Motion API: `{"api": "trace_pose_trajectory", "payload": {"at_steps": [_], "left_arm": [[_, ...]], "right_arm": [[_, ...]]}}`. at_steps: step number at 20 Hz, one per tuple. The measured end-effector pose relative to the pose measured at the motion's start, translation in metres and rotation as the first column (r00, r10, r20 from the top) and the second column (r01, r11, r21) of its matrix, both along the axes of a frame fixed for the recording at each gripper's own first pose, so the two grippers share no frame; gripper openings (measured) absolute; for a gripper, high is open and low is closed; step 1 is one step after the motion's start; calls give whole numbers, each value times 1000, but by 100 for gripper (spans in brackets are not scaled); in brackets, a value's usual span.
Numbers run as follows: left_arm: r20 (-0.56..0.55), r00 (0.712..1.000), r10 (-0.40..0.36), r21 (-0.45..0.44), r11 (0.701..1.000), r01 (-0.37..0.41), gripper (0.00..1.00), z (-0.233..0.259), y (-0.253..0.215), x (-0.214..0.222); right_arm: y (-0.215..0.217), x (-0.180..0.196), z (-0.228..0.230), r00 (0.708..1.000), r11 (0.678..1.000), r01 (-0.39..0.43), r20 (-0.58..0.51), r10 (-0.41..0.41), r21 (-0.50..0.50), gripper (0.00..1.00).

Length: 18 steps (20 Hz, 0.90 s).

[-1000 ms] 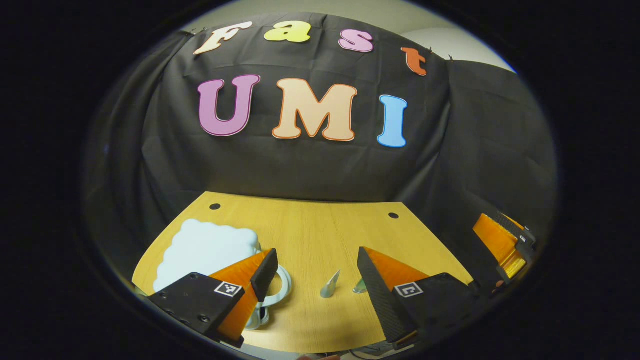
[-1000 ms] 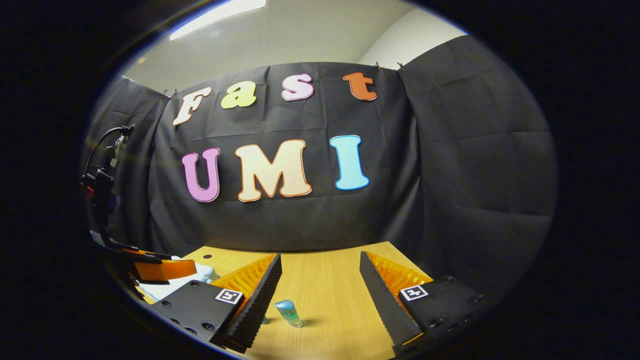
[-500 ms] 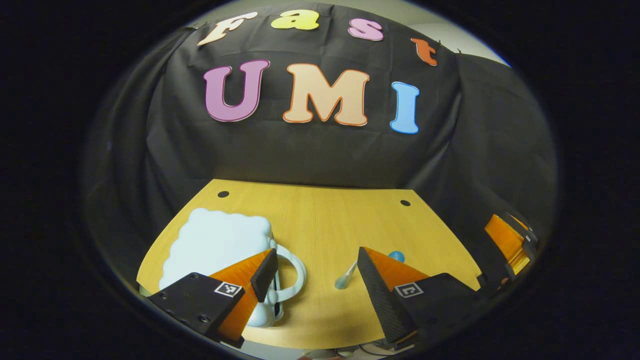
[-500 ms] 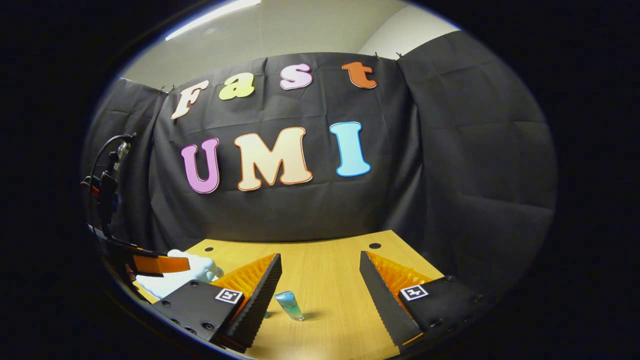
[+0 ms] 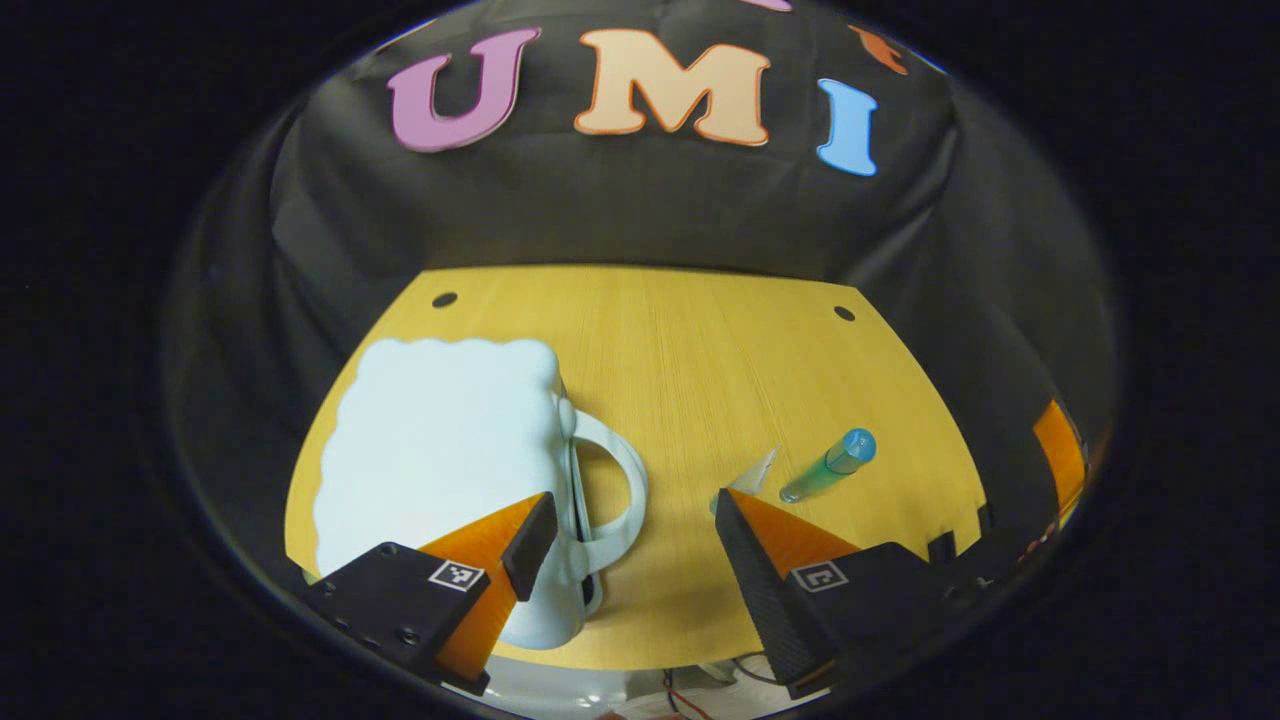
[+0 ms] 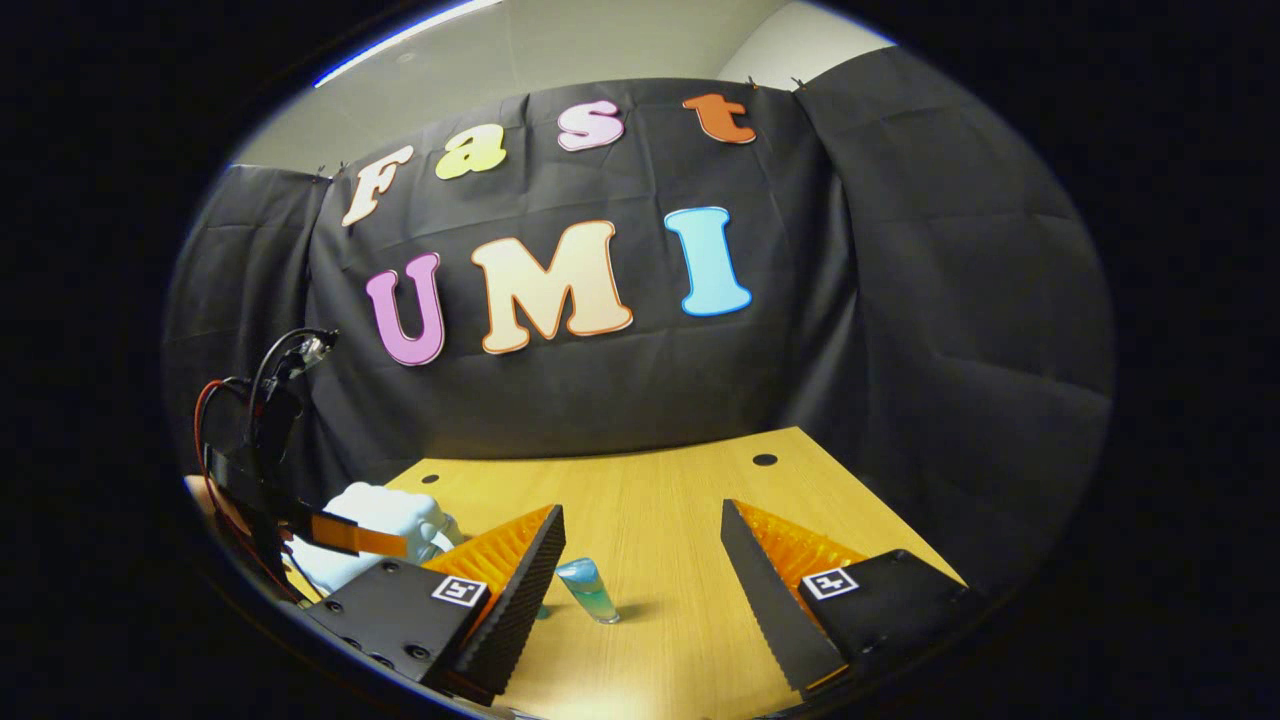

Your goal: First open the suitcase, pack the skin care products into it, and then close the suitcase.

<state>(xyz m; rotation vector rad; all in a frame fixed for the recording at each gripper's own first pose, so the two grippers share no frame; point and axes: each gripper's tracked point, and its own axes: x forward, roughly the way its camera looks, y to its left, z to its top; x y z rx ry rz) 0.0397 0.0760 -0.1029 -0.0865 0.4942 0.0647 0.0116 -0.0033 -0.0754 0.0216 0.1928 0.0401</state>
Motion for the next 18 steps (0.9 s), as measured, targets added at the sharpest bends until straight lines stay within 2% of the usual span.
{"api": "trace_pose_trajectory", "payload": {"at_steps": [3,4,5,6,7,12,14,18], "left_arm": [[-93,996,14,-73,997,-21,94,-10,5,14],[-120,993,15,-78,997,-25,94,-14,7,19],[-145,989,12,-85,996,-25,93,-16,7,24],[-165,986,5,-97,995,-21,92,-18,8,30],[-185,983,1,-105,994,-21,90,-20,9,34],[-285,958,1,-132,990,-40,83,-38,9,51],[-316,949,9,-121,991,-50,81,-44,11,57],[-364,931,20,-69,996,-48,68,-51,15,67]], "right_arm": [[-13,-4,-1,1000,1000,26,-3,-26,-4,98],[-19,-6,-5,999,999,38,-8,-38,0,95],[-26,-7,-8,999,999,51,-16,-51,5,98],[-32,-8,-10,998,998,65,-23,-64,11,95],[-38,-9,-12,996,997,79,-30,-79,15,98],[-69,-18,-20,988,988,150,-51,-148,22,98],[-77,-20,-22,985,986,166,-53,-165,20,98],[-85,-22,-29,981,983,181,-73,-180,6,98]]}}
